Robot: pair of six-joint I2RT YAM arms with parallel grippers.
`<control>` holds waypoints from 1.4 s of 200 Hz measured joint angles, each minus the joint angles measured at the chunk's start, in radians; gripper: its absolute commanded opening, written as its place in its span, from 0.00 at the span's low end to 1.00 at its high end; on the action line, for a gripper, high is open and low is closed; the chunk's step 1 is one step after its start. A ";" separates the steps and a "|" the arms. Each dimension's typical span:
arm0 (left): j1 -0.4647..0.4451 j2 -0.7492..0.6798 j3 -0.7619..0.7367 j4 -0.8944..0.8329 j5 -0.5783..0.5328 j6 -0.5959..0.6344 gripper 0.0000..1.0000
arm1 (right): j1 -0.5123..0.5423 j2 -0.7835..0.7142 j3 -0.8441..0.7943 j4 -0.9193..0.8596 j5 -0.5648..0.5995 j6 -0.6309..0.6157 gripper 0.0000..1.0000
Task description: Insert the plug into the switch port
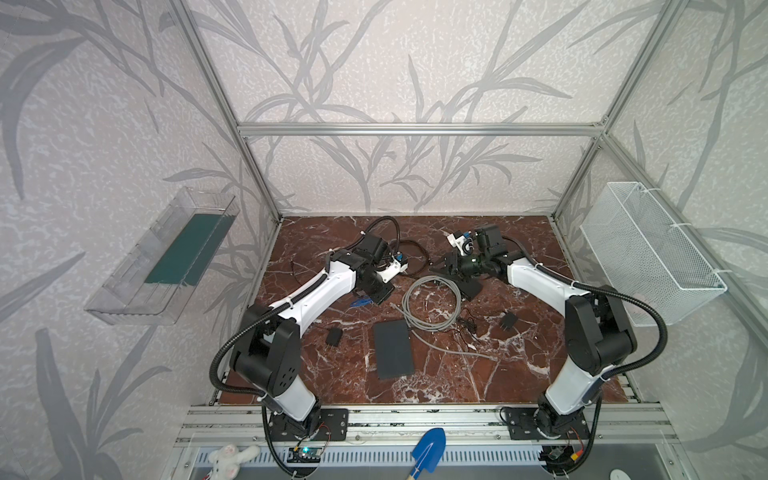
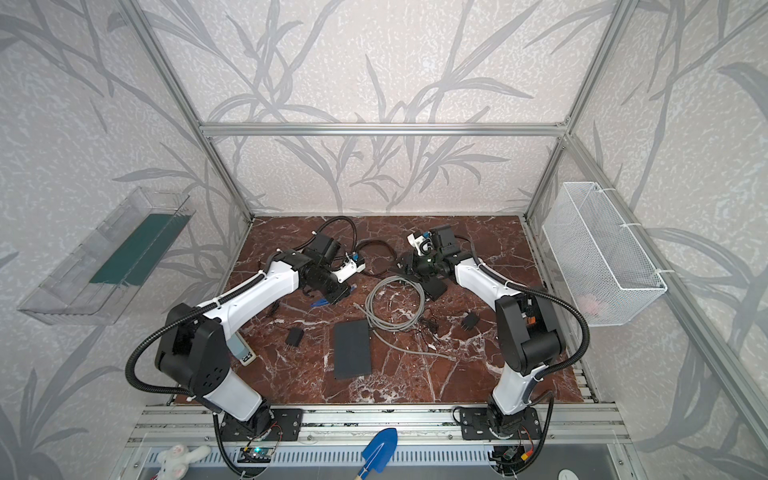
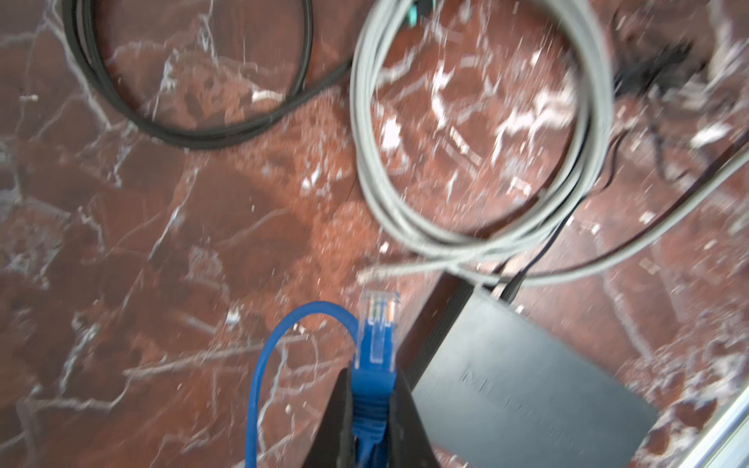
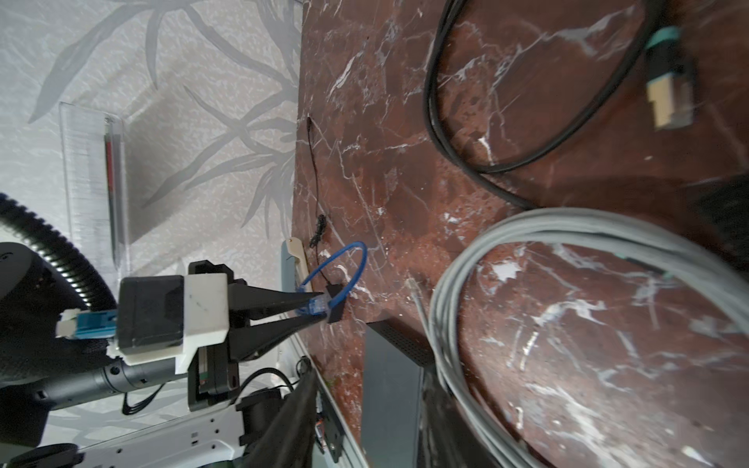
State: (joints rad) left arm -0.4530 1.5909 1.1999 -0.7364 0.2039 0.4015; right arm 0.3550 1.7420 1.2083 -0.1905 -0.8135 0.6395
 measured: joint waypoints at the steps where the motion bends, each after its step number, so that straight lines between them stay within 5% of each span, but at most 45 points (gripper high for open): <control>1: 0.000 -0.002 -0.004 0.000 -0.003 0.003 0.03 | 0.000 0.000 -0.001 -0.004 0.001 -0.004 0.43; 48: 0.057 -0.052 -0.237 0.096 -0.098 0.168 0.01 | 0.013 -0.002 -0.046 -0.118 0.005 -0.116 0.43; 109: 0.086 -0.046 -0.301 0.139 -0.104 0.359 0.00 | 0.031 -0.001 -0.053 -0.178 0.001 -0.182 0.43; 181: 0.054 -0.048 -0.346 0.122 -0.096 0.444 0.00 | 0.145 -0.007 -0.161 -0.175 -0.018 -0.241 0.47; 280: -0.014 -0.096 -0.381 0.056 -0.130 0.456 0.00 | 0.307 -0.024 -0.280 -0.001 0.034 -0.113 0.50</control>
State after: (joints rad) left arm -0.4675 1.4948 0.8185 -0.6804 0.0738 0.8577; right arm 0.6617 1.7184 0.9283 -0.1917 -0.7792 0.5270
